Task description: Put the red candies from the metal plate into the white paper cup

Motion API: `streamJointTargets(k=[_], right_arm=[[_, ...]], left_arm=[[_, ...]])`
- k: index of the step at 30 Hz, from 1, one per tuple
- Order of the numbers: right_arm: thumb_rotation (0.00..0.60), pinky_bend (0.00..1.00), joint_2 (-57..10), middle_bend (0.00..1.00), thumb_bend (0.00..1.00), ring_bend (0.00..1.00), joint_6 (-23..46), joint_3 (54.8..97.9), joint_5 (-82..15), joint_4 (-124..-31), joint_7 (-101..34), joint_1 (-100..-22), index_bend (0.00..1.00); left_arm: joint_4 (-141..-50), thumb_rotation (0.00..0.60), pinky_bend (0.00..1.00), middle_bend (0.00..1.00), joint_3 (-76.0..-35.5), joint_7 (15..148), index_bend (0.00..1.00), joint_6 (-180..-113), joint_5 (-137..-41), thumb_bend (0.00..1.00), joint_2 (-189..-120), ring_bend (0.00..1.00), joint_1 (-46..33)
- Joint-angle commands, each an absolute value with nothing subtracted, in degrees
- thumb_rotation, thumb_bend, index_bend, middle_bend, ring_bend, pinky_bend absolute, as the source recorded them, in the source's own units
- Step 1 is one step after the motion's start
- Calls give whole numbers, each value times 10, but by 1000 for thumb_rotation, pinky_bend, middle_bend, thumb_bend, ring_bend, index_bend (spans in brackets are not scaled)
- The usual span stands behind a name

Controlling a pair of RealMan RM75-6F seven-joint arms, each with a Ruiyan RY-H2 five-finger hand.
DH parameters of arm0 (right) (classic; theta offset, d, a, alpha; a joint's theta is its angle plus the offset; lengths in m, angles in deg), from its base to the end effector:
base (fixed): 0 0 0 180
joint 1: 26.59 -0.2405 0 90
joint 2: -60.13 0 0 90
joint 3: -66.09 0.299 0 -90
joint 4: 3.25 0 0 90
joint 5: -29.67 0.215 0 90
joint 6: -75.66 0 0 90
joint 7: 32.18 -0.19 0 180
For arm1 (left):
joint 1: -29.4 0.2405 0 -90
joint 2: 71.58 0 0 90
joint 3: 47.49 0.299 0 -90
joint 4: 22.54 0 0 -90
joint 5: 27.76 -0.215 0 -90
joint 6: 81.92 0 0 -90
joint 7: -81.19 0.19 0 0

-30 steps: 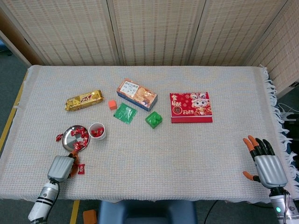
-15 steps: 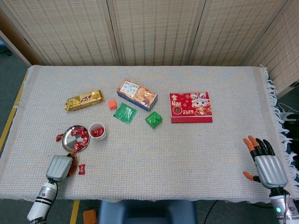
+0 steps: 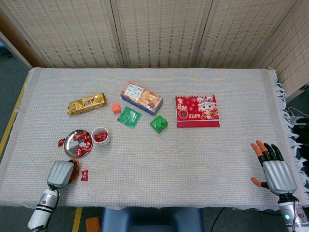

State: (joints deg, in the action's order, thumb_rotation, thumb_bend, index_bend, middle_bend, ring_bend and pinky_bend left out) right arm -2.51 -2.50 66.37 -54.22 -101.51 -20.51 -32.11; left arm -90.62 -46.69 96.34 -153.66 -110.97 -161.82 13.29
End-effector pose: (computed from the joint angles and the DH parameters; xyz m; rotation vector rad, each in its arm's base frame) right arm -0.3473 -0.2206 0.1452 1.5164 -0.9316 0.7040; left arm -0.3550 0.2854 -0.0105 -1.7172 -0.7912 -0.6707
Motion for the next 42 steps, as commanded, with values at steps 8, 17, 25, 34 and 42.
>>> streamJointTargets(k=[8,17,25,34,42], right_arm=[[600,0,-25,0,32,0,-25,664,-541,-1016,-203,-321,0],[600,0,-25,0,32,0,-25,664,-540,-1016,-205,-321,0],[600,0,-23,0,32,0,-27,664,-542,-1016,-208,-321,0],[600,0,-21,0,32,0,-30,664,-544,-1015,-213,-320,0],[600,0,-20,0,32,0,-31,665,-544,-1015,-215,-319,0]], left_arm=[[-895,600,1000,749,-467,960,744,-1538,-1110,505,-1622,727,137],[-916,600,1000,754,-469,956,754,-1549,-1118,525,-1608,728,138],[-951,600,1000,759,-480,955,770,-1551,-1116,553,-1584,731,133],[-1006,600,1000,763,-498,968,772,-1548,-1114,561,-1551,734,117],[-1081,600,1000,763,-544,987,772,-1550,-1113,564,-1517,735,82]])
